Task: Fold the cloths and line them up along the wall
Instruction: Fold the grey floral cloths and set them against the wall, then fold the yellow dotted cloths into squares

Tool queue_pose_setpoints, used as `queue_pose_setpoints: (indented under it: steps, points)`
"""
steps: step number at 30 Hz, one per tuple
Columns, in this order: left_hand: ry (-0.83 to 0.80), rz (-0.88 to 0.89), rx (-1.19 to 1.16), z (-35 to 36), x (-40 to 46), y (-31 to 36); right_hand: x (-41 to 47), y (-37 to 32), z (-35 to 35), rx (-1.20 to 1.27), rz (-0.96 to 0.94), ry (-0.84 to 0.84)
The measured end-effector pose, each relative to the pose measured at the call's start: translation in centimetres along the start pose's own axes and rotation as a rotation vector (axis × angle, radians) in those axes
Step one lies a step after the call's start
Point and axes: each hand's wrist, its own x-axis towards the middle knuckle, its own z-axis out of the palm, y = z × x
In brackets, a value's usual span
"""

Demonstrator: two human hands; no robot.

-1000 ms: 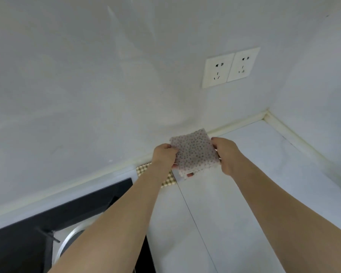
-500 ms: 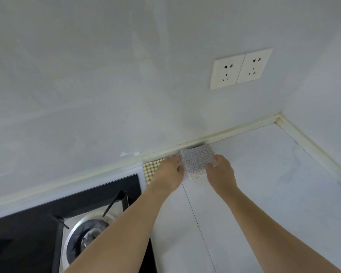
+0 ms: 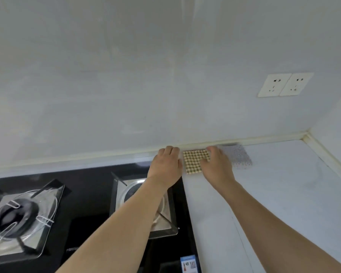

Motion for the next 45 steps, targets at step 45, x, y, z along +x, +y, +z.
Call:
queue_pose_setpoints:
  steps: [45]
  points:
    - [0.135,-0.603,0.087,-27.7,-45.9,-68.2,-31.5,-59.4,45.3,0.048,-0.532,-0.519]
